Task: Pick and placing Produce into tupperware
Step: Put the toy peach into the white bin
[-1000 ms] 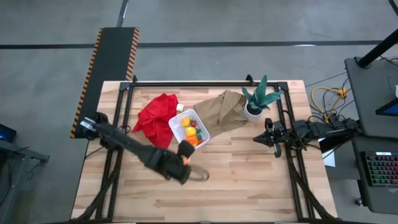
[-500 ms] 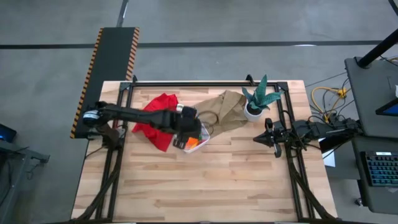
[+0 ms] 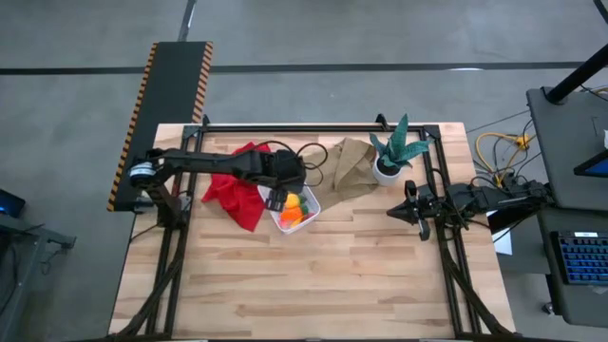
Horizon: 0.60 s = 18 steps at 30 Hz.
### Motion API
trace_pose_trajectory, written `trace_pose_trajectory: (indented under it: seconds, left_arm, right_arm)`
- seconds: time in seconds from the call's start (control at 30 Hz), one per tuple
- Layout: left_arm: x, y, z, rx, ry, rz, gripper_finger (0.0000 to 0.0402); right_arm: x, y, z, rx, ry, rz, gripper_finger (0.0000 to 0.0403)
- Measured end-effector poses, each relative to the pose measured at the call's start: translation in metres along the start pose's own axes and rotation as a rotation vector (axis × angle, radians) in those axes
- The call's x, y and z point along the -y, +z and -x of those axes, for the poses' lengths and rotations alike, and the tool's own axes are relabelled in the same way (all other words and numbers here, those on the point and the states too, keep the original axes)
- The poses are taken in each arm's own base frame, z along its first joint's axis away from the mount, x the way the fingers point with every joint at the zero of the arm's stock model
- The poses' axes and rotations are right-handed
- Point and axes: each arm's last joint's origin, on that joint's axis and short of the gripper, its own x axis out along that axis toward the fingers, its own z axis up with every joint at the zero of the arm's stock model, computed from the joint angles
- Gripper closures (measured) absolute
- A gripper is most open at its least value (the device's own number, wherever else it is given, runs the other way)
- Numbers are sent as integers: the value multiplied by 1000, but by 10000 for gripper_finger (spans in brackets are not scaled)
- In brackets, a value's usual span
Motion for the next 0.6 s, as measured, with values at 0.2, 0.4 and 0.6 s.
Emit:
trace_pose_trajectory:
  seconds: [0.2,0.4,0.6]
  left_arm:
    - [1,-9,-16,18,-35,4,169]
    - [2,-11,-19,16,-9,14,169]
    - [-1,-7,-22,52,5,123,168]
  right_arm:
    - [0,0,0,0,0,0,394]
    - [0,0,0,0,0,0,394]
    - [0,0,0,0,0,1,394]
